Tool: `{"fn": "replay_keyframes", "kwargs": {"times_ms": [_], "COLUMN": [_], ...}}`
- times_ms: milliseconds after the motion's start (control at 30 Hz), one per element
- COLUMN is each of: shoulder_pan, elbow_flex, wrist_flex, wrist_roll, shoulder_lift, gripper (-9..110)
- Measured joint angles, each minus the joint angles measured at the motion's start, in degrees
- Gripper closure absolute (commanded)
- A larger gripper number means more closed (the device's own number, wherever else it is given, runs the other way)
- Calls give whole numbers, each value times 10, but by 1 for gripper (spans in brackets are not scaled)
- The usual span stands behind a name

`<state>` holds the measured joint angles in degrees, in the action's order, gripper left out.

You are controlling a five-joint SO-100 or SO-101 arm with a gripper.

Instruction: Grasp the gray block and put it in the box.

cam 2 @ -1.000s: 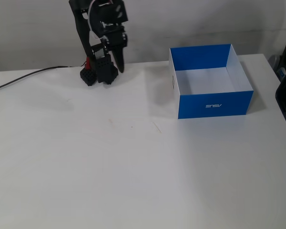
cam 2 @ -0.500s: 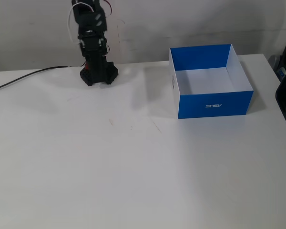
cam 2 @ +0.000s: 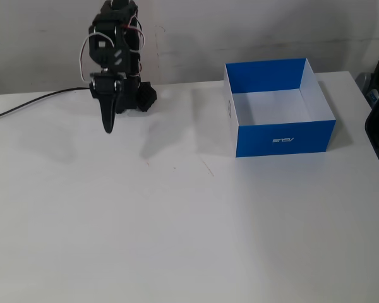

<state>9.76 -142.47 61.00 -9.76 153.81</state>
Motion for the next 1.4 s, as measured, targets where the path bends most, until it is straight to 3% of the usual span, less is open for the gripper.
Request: {"fn": "replay_keyframes", "kwargs": {"times_ms": [333, 733, 1400], "shoulder_pan": [-4, -33, -33], "elbow_flex": [-182, -315, -347], "wrist_flex": [-76, -33, -10], "wrist_roll": [-23, -42, -43], "shoulder_lift": [154, 383, 398], "gripper": [101, 101, 101]}}
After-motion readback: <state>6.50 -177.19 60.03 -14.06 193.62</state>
